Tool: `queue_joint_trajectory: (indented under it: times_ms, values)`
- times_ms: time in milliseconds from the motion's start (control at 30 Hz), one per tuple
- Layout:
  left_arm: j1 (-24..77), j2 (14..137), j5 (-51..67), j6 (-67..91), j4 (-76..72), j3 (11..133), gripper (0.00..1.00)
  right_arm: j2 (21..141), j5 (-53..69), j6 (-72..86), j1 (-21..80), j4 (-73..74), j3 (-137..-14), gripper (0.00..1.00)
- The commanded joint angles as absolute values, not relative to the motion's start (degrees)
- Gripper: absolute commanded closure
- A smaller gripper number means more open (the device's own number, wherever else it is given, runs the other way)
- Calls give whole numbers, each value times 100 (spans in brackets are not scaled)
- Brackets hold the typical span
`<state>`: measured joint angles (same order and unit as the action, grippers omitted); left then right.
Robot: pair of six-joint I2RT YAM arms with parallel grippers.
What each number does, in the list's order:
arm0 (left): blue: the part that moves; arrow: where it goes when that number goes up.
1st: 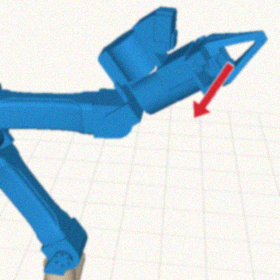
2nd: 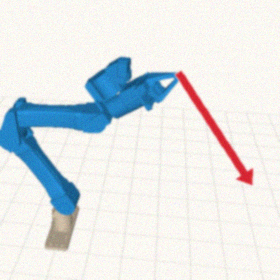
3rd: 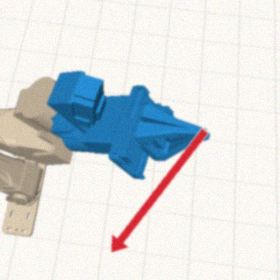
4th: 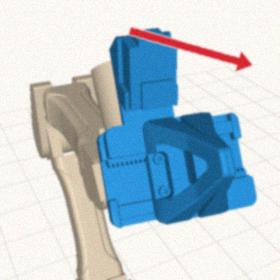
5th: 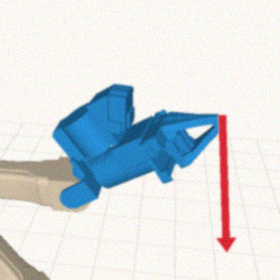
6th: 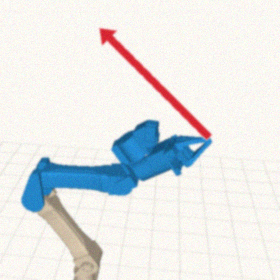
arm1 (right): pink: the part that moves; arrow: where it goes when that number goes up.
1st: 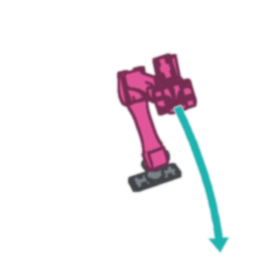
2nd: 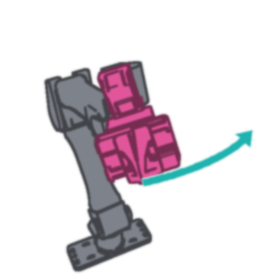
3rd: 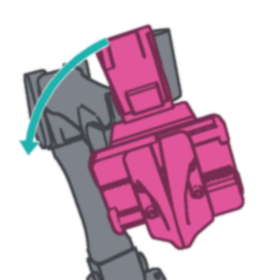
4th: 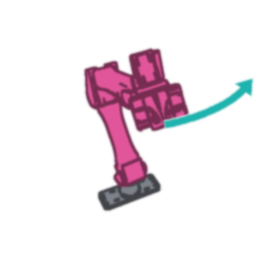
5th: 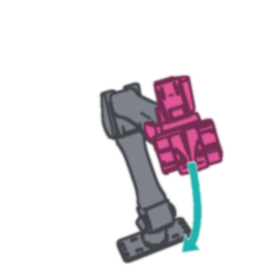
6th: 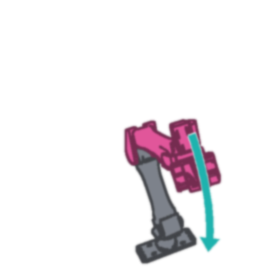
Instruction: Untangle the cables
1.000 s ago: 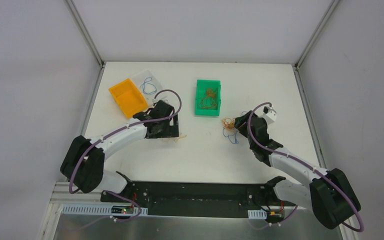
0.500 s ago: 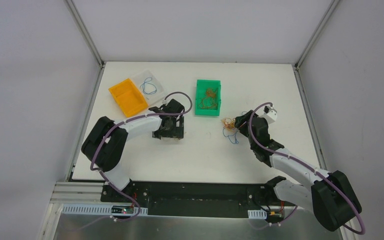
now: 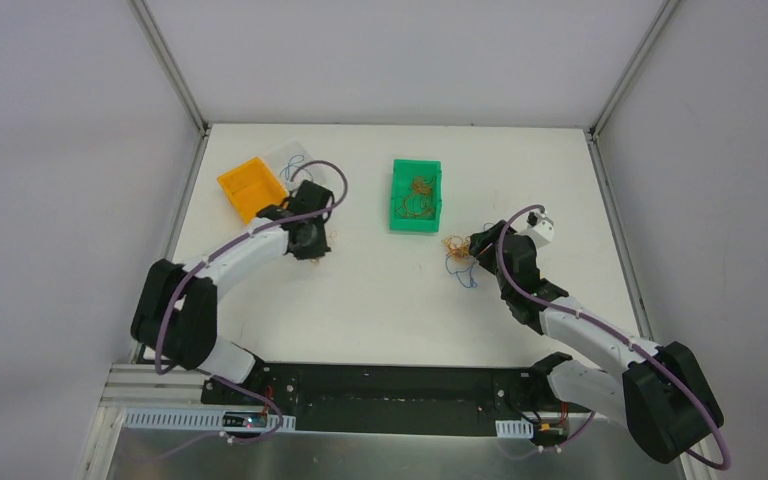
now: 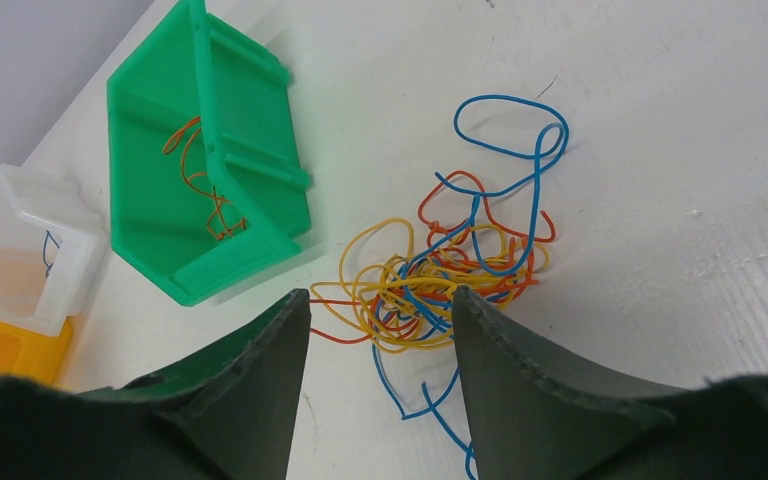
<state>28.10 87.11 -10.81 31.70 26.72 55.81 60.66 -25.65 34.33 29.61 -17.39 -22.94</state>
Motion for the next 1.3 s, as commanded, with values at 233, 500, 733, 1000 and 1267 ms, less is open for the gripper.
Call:
queue_joint_trajectory:
  times_ms: [233,500,733,1000,1267]
  values:
    - [873,7768,-1301,3118,3231,6478,100,6030,-2458,3422,2952,-1986,-2452,43]
    - [44,9237,-1076,3215,3190,7553,100,5999,-2489,3411,2956,-1996,-2425,43]
    - [-389,10329,-1024,3198,3099,8201,100,6003,-2560,3416,2952,-2013,-2400,43]
    - [-451,10676,-441,3181,3078,8620,60,6164,-2514,3445,2952,-2035,-2457,43]
    - [-338,9555,-162,3223,3052,8068,12,6305,-2734,3601,2951,-1784,-2577,40]
